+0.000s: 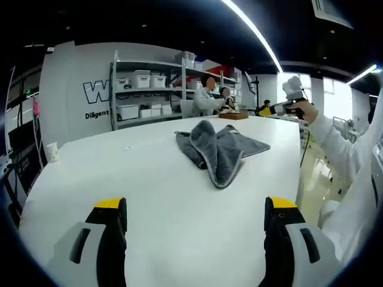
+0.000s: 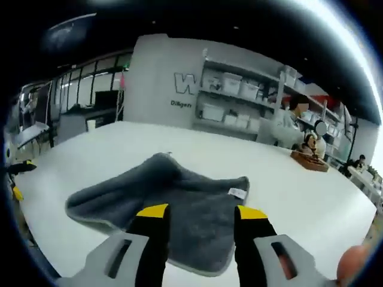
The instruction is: Open the folded towel by lifting each exposed corner and separating the folded layers until the towel lies flat within the target outline without major curled edges
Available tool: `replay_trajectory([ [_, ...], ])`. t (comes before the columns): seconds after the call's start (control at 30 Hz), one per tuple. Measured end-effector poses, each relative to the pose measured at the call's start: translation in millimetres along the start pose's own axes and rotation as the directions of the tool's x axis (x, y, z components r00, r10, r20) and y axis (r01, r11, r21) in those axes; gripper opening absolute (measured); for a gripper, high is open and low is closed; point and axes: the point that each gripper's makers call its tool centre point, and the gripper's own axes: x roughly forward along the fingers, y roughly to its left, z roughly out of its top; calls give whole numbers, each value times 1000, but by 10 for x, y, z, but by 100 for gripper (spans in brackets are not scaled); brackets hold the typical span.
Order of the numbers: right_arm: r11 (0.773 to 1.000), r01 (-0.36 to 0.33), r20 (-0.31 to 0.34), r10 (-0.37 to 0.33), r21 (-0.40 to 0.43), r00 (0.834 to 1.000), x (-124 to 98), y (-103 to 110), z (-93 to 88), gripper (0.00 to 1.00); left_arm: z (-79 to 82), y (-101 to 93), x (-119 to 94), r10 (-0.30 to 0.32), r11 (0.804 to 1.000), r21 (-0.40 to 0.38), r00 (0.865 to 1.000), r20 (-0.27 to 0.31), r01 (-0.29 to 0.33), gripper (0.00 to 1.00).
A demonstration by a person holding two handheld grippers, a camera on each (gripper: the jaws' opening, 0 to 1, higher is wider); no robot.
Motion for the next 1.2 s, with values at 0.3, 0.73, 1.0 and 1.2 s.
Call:
replay_trajectory([
  [0.3,999,13,-41,-12,39,999,-231,278,-505,65,9,-81,-4,-3,1000,15,1000,-14,4,94],
  [0.73,998,-41,10,41,53,999,-421,502,-491,99,3,-229,88,-19,1000,23,999,-40,20,96],
  [1.0,997,-56,38,54,56,998,-446,533,-563,99,19,-292,148,-29,999,38,998,-58,31,96],
  [1.2,996,-72,48,70,47,996,-489,561,-514,99,34,-371,222,-47,998,37,997,-60,49,96],
])
